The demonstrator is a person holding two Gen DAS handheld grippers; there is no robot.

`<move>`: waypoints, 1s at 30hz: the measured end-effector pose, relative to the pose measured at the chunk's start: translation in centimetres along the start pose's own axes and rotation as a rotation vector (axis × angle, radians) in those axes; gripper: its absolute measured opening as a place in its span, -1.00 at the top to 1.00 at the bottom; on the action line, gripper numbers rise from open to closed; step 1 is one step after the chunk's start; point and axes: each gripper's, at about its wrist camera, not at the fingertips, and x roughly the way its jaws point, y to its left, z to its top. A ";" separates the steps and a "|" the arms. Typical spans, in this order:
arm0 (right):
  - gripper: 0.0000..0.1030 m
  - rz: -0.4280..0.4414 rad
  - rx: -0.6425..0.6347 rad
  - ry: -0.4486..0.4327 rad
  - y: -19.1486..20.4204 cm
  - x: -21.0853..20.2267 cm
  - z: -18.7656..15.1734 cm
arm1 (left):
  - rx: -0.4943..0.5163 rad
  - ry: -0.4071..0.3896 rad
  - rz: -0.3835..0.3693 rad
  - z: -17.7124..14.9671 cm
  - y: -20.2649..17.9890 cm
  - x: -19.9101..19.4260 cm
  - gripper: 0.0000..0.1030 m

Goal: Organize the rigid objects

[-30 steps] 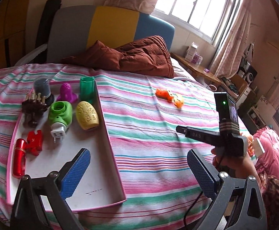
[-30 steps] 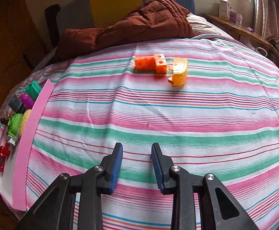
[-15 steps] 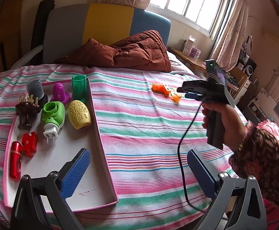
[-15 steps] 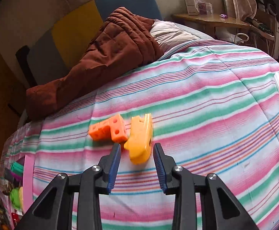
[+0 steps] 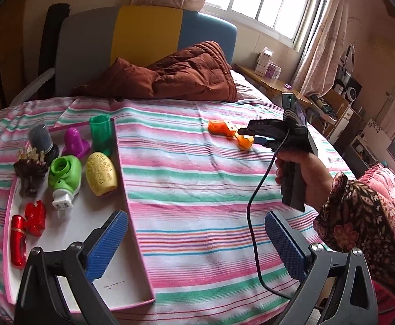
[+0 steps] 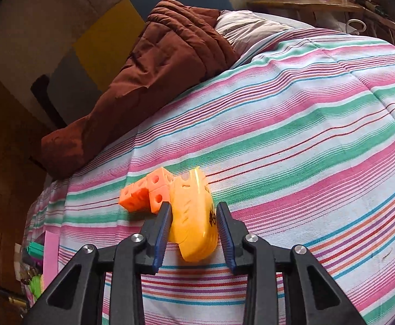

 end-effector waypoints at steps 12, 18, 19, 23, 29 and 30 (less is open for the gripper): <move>0.35 -0.073 -0.017 -0.070 -4.1 -5.2 -3.6 | 0.050 0.018 0.001 3.5 -2.6 2.8 -0.97; 0.35 -0.080 -0.038 -0.120 -4.2 -5.4 -4.3 | 0.093 0.062 0.015 6.5 -4.3 7.3 -0.97; 0.35 -0.080 -0.037 -0.126 -4.2 -5.4 -4.4 | 0.100 0.069 0.016 7.1 -4.4 8.1 -0.97; 0.35 -0.085 -0.047 -0.143 -4.1 -5.4 -4.6 | 0.157 0.078 0.052 9.3 -5.4 11.4 -0.98; 0.35 -0.075 -0.042 -0.158 -4.3 -5.5 -4.7 | 0.265 0.107 0.100 12.8 -6.6 18.4 -0.99; 0.35 -0.070 -0.039 -0.160 -4.4 -5.5 -4.8 | 0.284 0.106 0.086 13.2 -6.8 19.4 -0.99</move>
